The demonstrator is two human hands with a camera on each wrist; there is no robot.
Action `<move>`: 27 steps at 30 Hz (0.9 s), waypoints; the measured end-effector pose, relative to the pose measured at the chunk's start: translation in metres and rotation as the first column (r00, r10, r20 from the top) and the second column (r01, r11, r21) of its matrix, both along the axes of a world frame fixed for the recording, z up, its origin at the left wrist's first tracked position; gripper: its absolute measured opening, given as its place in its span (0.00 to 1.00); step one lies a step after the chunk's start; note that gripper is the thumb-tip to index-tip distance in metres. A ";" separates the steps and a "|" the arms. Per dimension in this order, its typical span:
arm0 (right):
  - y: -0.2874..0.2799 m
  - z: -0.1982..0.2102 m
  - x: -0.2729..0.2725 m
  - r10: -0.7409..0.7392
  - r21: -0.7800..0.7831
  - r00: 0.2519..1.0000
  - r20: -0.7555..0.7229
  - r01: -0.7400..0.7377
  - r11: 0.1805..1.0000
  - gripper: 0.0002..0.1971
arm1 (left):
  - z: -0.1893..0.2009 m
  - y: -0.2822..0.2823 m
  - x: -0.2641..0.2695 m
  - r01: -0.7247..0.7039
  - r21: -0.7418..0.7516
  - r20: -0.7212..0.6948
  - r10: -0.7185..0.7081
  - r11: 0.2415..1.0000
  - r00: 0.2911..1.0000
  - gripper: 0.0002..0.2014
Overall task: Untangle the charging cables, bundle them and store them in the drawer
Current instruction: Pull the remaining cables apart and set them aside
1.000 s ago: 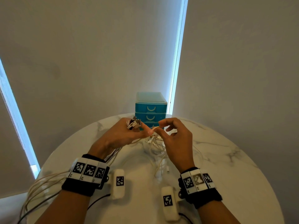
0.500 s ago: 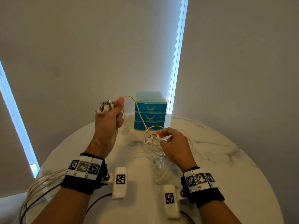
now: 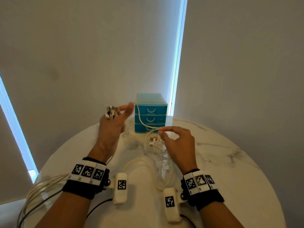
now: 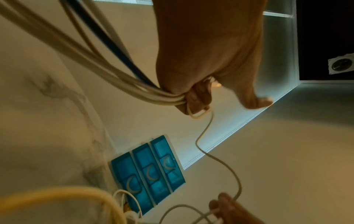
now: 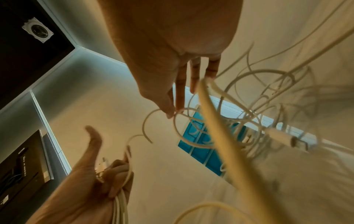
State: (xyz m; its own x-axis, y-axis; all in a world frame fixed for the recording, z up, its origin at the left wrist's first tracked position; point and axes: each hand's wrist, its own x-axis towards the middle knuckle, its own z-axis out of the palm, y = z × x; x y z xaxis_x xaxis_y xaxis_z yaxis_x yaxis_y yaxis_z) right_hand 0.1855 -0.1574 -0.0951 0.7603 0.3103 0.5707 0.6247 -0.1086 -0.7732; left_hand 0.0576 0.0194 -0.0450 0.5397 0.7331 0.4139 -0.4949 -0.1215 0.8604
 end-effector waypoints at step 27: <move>-0.008 -0.005 0.010 0.150 -0.251 0.987 -0.055 -0.159 0.955 0.11 | 0.012 0.004 -0.008 -0.036 -0.042 0.082 0.039 0.998 0.996 0.10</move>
State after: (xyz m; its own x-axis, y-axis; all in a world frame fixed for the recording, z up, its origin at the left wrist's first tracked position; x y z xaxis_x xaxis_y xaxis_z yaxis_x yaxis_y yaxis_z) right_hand 0.1955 -0.1653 -0.0998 0.7099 0.5567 0.4314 0.6222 -0.2088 -0.7545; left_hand 0.0493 0.0233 -0.0333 0.4770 0.7691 0.4254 -0.5601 -0.1069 0.8215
